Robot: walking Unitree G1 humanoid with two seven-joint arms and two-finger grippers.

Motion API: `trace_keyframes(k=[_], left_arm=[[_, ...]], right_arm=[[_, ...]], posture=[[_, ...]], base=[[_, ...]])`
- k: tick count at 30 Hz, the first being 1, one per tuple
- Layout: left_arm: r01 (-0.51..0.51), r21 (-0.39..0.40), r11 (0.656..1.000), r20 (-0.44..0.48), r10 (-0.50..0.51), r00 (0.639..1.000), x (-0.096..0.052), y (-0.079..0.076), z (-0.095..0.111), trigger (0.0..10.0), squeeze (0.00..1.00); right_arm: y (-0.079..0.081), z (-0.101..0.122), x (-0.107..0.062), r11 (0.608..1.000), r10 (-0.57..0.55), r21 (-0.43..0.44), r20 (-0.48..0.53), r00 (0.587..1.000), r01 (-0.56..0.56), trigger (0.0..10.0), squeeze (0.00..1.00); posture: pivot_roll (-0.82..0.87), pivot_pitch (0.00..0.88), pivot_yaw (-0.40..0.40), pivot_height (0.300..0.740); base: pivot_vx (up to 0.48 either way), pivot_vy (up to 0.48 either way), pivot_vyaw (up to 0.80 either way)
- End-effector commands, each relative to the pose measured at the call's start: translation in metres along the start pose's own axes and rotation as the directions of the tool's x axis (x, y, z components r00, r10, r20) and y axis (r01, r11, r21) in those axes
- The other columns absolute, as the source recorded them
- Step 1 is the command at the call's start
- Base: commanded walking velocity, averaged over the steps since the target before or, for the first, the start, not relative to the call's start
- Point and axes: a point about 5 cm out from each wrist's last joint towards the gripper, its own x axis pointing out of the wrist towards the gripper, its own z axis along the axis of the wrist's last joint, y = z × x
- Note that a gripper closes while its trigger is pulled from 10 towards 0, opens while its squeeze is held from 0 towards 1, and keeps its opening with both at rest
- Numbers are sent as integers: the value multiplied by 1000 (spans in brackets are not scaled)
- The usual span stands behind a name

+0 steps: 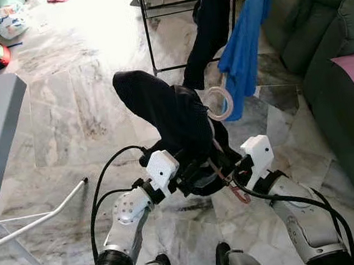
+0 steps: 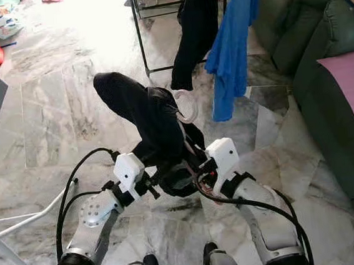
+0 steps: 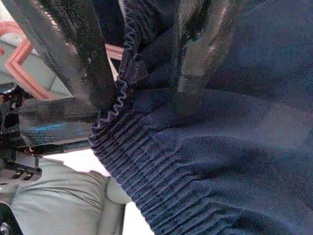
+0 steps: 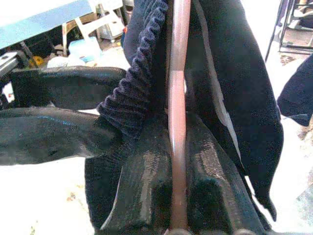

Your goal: Hang hanger

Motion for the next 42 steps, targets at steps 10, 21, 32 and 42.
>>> trace_keyframes(k=[10, 21, 32, 42], left_arm=[[71, 52, 996, 50, -73, 996, -5, 2, 15, 10000, 1000], [104, 76, 992, -45, -101, 994, -21, -3, -3, 10000, 1000], [-25, 178, 984, 4, 25, 1000, -21, 10, 5, 10000, 1000], [-63, 304, 951, -34, 77, 996, -25, 41, 11, 10000, 1000]], right_arm=[[8, -7, -11, 997, 81, -6, -5, 997, -81, 10000, 0], [-9, 0, -10, 996, -28, -88, 57, 998, 33, 10000, 0], [-16, 3, -6, 992, -35, -119, 78, 996, 44, 10000, 0], [-14, -5, -27, 988, 84, -128, 10, 996, -82, 10000, 0]], posture=[[-27, 279, 38, 740], [-28, 284, 39, 740], [-26, 278, 40, 740], [-23, 277, 42, 740]], base=[[0, 0, 0], [0, 0, 0], [0, 0, 0], [0, 0, 0]])
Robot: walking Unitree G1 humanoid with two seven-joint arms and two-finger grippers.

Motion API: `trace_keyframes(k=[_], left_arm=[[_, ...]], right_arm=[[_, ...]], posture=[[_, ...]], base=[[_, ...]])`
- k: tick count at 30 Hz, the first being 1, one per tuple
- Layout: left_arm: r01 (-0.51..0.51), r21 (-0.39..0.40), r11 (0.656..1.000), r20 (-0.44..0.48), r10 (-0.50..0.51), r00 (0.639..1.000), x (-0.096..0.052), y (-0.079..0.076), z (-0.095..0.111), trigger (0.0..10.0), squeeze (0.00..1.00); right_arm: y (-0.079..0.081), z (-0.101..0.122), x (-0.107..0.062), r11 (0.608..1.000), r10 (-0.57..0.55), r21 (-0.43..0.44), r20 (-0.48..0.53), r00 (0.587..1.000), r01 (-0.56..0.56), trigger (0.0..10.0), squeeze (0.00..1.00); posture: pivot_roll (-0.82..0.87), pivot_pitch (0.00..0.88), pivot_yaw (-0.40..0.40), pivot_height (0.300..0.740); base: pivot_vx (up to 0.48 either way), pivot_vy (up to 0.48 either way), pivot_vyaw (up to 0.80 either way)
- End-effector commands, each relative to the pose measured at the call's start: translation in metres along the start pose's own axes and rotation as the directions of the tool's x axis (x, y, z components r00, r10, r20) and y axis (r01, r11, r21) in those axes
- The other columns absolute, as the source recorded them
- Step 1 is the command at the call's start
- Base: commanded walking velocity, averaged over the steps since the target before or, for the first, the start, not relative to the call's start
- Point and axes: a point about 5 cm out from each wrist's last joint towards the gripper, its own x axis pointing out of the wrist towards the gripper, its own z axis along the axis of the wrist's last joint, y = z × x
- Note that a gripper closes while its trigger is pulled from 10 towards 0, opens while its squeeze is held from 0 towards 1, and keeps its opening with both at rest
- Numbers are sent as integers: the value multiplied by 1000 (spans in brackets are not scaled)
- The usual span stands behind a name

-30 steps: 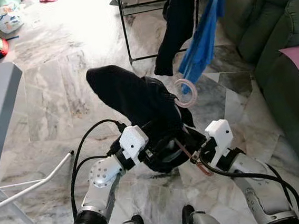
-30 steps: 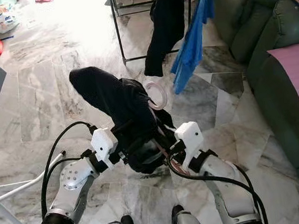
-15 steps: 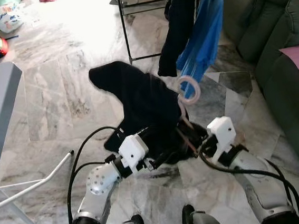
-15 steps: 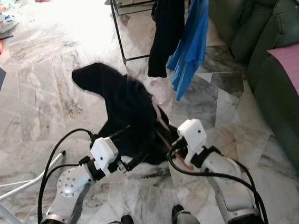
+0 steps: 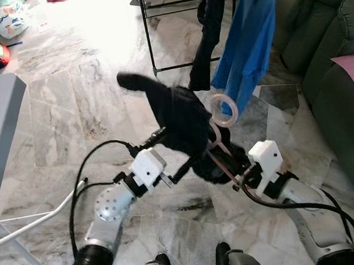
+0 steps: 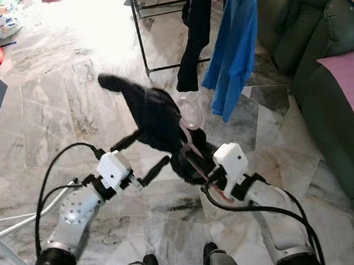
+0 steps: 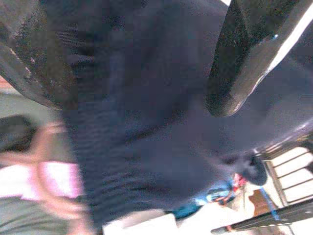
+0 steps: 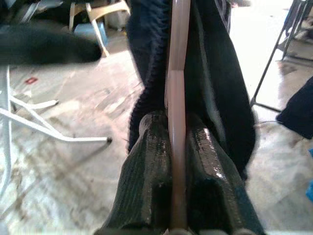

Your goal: Hang hanger

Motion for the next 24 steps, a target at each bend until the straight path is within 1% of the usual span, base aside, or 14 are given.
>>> trace_keyframes(k=[1, 3, 4, 5, 7, 9, 11, 15, 18, 21, 24], left_arm=[[16, 28, 999, -25, -15, 1000, -4, 0, -4, 10000, 1000], [19, 44, 999, -36, -17, 999, -5, 4, -5, 10000, 1000], [29, 70, 997, -45, -25, 999, -7, 7, -6, 10000, 1000], [35, 80, 996, -49, -31, 998, -7, 9, -6, 10000, 1000], [54, 101, 993, -59, -48, 997, -9, 11, -7, 10000, 1000], [60, 107, 992, -62, -53, 997, -9, 11, -7, 10000, 1000], [87, 137, 987, -71, -78, 994, -11, 13, -8, 10000, 1000], [96, 164, 982, -79, -84, 993, -12, 19, -9, 10000, 1000], [105, 183, 977, -82, -92, 992, -13, 21, -8, 10000, 1000], [106, 188, 976, -81, -93, 992, -13, 23, -8, 10000, 1000], [117, 196, 974, -81, -103, 991, -13, 23, -8, 10000, 1000]], right_arm=[[4, 6, -2, 999, 44, -21, 36, 998, -43, 10000, 0], [4, 5, -5, 998, 53, -16, 27, 998, -53, 10000, 0], [5, 3, -10, 998, 70, -10, 17, 997, -69, 10000, 0], [5, 3, -12, 997, 73, -11, 14, 997, -73, 10000, 0], [5, 2, -17, 996, 93, 0, 3, 996, -93, 10000, 0], [6, 1, -18, 995, 101, 4, 0, 995, -101, 10000, 0], [8, -1, -23, 991, 131, 17, -19, 991, -131, 10000, 0], [9, -5, -30, 986, 163, 31, -46, 985, -162, 10000, 0], [9, -6, -31, 986, 166, 29, -53, 985, -165, 10000, 0], [11, -8, -33, 982, 185, 45, -63, 981, -182, 10000, 0], [11, -8, -33, 982, 186, 40, -69, 980, -184, 10000, 0]], posture=[[-25, 277, 42, 740], [-27, 276, 43, 740], [-30, 276, 43, 740], [-32, 276, 44, 740], [-34, 275, 46, 740], [-34, 275, 46, 740], [-35, 274, 50, 740], [-32, 273, 52, 740], [-31, 273, 54, 740], [-30, 273, 54, 740], [-29, 274, 54, 740]], base=[[0, 0, 0], [0, 0, 0], [0, 0, 0], [0, 0, 0], [0, 0, 0], [0, 0, 0], [0, 0, 0], [0, 0, 0], [0, 0, 0], [0, 0, 0], [0, 0, 0]])
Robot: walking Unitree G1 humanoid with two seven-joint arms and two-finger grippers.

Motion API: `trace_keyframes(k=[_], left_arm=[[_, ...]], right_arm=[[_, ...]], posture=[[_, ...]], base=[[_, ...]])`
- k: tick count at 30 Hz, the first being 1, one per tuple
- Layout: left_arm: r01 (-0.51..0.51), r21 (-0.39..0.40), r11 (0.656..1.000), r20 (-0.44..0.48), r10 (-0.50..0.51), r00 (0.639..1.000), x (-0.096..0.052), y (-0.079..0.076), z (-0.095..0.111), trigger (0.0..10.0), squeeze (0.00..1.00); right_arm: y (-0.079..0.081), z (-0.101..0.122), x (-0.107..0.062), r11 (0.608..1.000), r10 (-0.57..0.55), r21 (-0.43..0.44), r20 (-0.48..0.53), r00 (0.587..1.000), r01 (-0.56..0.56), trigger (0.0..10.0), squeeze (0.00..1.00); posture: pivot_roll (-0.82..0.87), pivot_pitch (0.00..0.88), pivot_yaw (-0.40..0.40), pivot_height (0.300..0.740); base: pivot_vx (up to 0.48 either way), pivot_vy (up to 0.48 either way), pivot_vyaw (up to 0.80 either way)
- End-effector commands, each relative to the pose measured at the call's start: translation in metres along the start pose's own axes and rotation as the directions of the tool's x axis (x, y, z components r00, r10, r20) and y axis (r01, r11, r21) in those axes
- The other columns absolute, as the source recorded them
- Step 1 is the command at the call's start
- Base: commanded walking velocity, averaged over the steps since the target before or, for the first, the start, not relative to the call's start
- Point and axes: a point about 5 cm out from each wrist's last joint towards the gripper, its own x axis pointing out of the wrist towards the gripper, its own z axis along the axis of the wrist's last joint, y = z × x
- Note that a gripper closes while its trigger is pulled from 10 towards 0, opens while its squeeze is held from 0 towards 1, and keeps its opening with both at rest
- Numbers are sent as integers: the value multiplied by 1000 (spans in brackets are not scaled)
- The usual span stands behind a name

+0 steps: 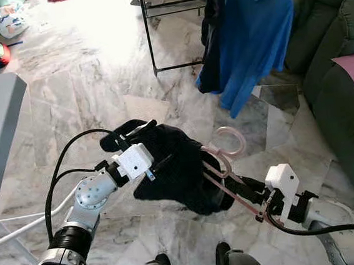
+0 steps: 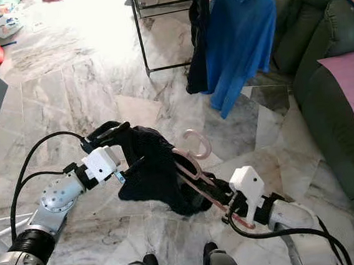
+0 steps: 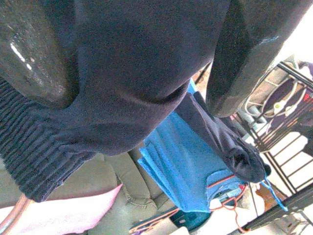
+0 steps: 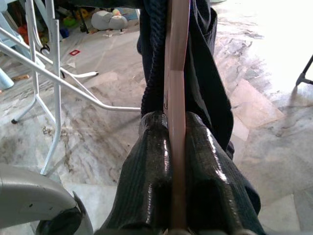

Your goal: Hang hanger

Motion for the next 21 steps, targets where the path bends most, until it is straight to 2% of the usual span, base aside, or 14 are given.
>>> trace_keyframes(k=[1, 12, 17, 18, 19, 20, 21], left_arm=[[44, 25, 999, -11, -44, 999, -4, -3, -2, 10000, 1000], [185, 54, 981, -19, -184, 983, -2, -18, -4, 10000, 1000], [247, 85, 965, -27, -245, 969, 0, -22, -4, 10000, 976], [263, 98, 960, -31, -261, 965, 1, -22, -4, 10000, 490], [267, 101, 958, -32, -265, 964, 1, -21, -4, 10000, 490], [269, 102, 958, -34, -267, 963, 2, -21, -4, 10000, 90], [268, 105, 958, -35, -266, 963, 3, -19, -4, 10000, 0]], right_arm=[[5, 5, 2, 999, 40, -13, 25, 999, -40, 10000, 0], [7, 11, 1, 996, 88, -33, 30, 996, -87, 10000, 0], [12, 16, 1, 989, 146, -32, 34, 989, -145, 10000, 0], [13, 16, 0, 986, 163, -33, 24, 986, -162, 10000, 0], [13, 16, 0, 985, 168, -34, 20, 986, -167, 10000, 0], [13, 16, -1, 985, 172, -37, 14, 985, -171, 10000, 0], [13, 15, -2, 984, 175, -39, 8, 985, -174, 10000, 0]], posture=[[-29, 274, 54, 740], [-34, 277, 57, 740], [-37, 279, 62, 740], [-38, 280, 64, 740], [-39, 280, 64, 740], [-39, 280, 65, 740], [-40, 280, 66, 740]], base=[[0, 0, 0], [0, 0, 0], [0, 0, 0], [0, 0, 0], [0, 0, 0], [0, 0, 0], [0, 0, 0]])
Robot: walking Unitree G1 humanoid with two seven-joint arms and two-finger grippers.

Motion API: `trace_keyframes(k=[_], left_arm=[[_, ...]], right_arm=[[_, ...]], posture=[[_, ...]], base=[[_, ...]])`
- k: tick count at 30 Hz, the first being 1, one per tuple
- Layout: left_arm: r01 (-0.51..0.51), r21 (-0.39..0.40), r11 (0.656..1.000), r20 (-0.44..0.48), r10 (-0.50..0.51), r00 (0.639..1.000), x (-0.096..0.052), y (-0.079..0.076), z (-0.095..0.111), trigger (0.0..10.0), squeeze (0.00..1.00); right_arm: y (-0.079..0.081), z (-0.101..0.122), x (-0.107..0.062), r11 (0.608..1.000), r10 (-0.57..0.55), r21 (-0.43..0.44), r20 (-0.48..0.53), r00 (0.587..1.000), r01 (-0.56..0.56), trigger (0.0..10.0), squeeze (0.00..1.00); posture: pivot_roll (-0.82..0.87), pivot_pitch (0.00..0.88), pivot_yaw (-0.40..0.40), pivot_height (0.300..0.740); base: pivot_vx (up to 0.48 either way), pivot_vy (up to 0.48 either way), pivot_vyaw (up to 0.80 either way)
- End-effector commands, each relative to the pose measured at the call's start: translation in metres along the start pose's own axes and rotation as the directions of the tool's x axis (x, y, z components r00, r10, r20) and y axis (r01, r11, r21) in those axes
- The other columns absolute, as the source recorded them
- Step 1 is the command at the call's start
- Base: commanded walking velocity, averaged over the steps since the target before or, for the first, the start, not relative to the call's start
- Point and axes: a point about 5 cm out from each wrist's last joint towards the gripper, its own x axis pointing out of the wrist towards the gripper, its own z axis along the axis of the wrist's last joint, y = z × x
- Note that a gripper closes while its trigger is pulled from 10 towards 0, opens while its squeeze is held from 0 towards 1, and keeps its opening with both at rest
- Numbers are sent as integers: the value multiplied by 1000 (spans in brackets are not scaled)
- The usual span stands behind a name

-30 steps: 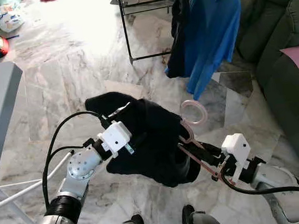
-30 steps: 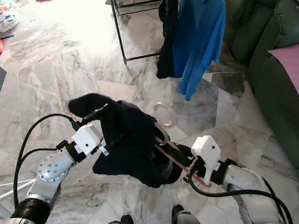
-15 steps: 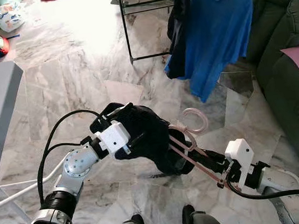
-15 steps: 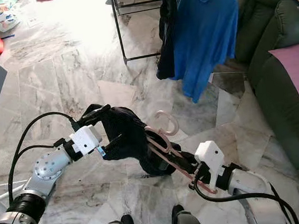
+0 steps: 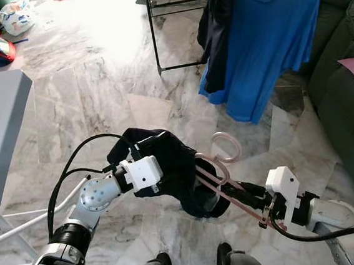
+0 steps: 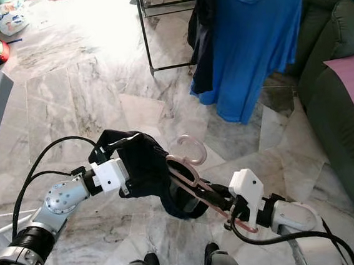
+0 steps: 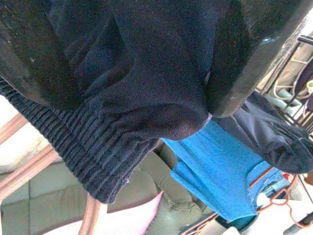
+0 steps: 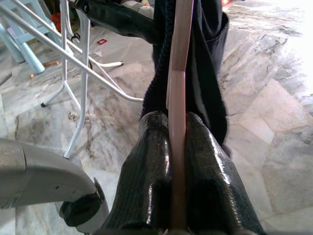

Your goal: Hang hanger

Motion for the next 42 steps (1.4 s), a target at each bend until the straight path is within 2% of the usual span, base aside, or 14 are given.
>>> trace_keyframes(k=[1, 6, 12, 15, 16, 18, 19, 20, 27, 32, 33, 34, 42], left_arm=[[55, 9, 998, -18, -55, 998, 0, -4, -2, 10000, 0], [65, 24, 998, -19, -65, 998, 2, 5, -1, 10000, 0], [168, -15, 986, -46, -168, 985, 1, 4, -4, 10000, 0], [244, -55, 968, -81, -248, 965, -1, 3, -8, 10000, 0], [276, -71, 959, -91, -282, 955, -2, 1, -10, 6118, 0], [292, -79, 953, -93, -298, 950, -3, 1, -11, 6118, 0], [295, -82, 952, -95, -302, 948, -4, 1, -11, 3490, 0], [300, -92, 949, -98, -309, 946, -4, 2, -12, 0, 0], [341, -137, 930, -105, -356, 929, -6, 4, -13, 0, 0], [310, -122, 943, -115, -323, 939, -4, 15, -11, 0, 0], [304, -115, 946, -118, -316, 941, -4, 16, -11, 980, 0], [292, -89, 952, -119, -301, 946, -2, 18, -9, 10000, 0], [290, -91, 953, -110, -299, 948, 0, 18, -8, 10000, 0]], right_arm=[[8, 9, 2, 997, 73, -30, 41, 996, -72, 10000, 0], [7, 7, -5, 994, 102, -50, -10, 995, -102, 10000, 0], [1, 9, -9, 987, 117, -102, -48, 992, -122, 10000, 0], [-2, 10, -10, 981, 130, -139, -71, 989, -139, 10000, 0], [-2, 11, -10, 977, 137, -155, -82, 987, -148, 10000, 0], [-3, 11, -10, 974, 140, -167, -89, 986, -153, 10000, 0], [-3, 11, -10, 973, 141, -170, -91, 986, -155, 10000, 0], [-3, 12, -10, 972, 143, -176, -93, 985, -158, 10000, 0], [-2, 8, -11, 965, 150, -197, -116, 982, -171, 10000, 0], [-4, 5, -11, 957, 127, -242, -142, 982, -159, 10000, 0], [-5, 5, -11, 958, 120, -244, -139, 983, -151, 10000, 0], [-7, 4, -10, 957, 103, -256, -138, 985, -136, 10000, 0], [-16, 4, -10, 952, 52, -293, -136, 989, -91, 10000, 0]], posture=[[-41, 280, 66, 740], [-43, 281, 67, 740], [-41, 284, 69, 740], [-39, 285, 71, 740], [-38, 287, 71, 740], [-39, 287, 71, 740], [-39, 289, 72, 740], [-38, 289, 73, 740], [-39, 289, 75, 740], [-40, 287, 76, 740], [-39, 287, 75, 740], [-39, 285, 74, 740], [-37, 285, 70, 740]], base=[[0, 0, 0], [0, 0, 0], [0, 0, 0], [0, 0, 0], [0, 0, 0], [0, 0, 0], [0, 0, 0], [0, 0, 0], [0, 0, 0], [0, 0, 0], [0, 0, 0], [0, 0, 0], [0, 0, 0]])
